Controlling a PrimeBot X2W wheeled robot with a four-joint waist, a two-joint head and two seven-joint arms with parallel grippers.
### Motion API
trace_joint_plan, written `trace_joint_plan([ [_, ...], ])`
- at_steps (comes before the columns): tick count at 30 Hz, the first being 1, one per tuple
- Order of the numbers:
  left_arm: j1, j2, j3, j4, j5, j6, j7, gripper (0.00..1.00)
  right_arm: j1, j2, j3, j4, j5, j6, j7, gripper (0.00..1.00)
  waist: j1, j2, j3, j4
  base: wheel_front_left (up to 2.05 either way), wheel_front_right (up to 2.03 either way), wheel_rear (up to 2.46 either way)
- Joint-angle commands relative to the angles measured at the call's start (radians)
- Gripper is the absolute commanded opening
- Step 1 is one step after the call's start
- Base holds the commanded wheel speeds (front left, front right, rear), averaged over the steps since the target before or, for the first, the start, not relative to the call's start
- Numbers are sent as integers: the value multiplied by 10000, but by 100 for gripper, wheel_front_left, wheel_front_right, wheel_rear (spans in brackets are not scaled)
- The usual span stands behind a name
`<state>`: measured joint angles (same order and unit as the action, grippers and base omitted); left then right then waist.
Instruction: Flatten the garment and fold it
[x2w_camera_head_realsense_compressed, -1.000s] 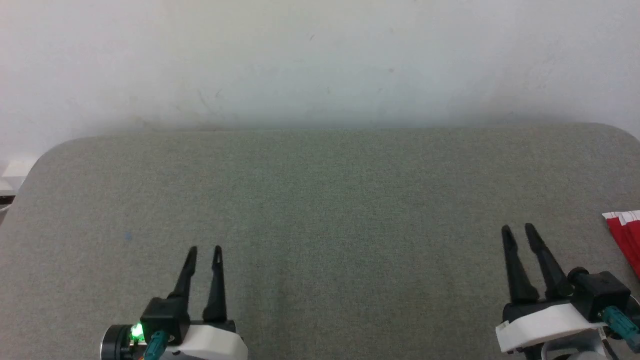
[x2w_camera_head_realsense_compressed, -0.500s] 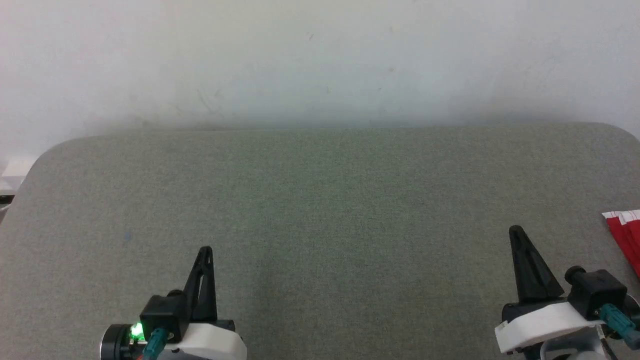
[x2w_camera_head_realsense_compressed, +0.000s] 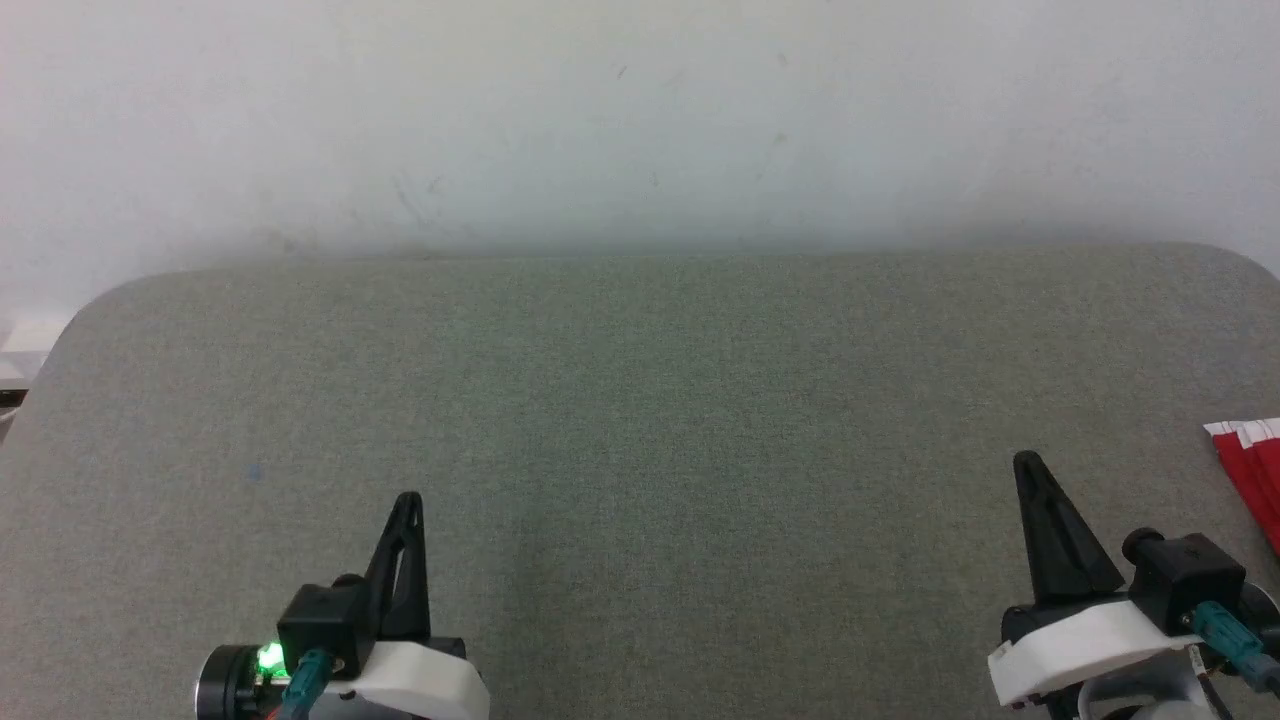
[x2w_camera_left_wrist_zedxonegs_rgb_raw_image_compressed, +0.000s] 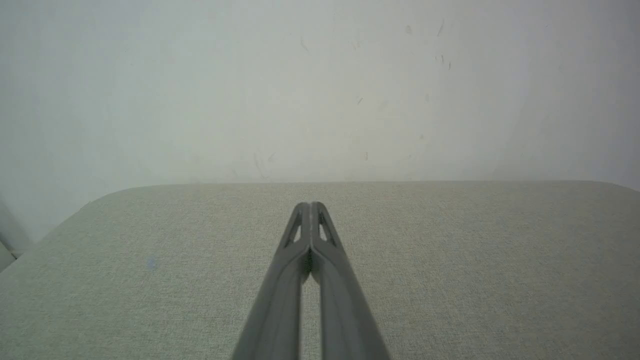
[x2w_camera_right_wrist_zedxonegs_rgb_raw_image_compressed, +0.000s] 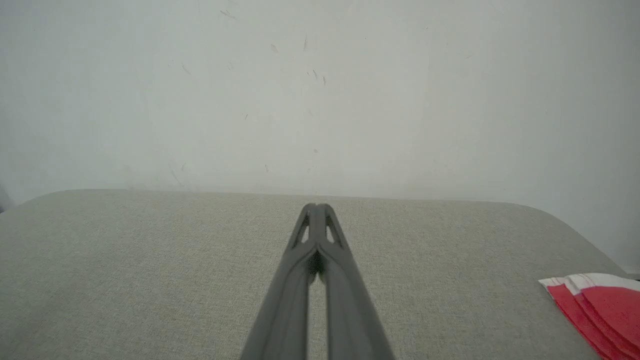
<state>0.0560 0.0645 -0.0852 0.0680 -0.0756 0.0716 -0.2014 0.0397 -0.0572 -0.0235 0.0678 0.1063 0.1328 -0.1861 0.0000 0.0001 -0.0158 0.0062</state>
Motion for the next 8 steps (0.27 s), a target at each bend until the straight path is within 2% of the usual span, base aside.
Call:
trace_joint_plan([
  [1,-118,-29,67,-66,89,-39,41,0,-87,16,27,-62,-63,-5,29,0,0,-1,1,0,0,0,0],
  [8,-150,-38,123,-110,137,-87,183,0,-110,20,42,-107,-135,-6,162,0,0,-1,13,-5,0,0,0],
])
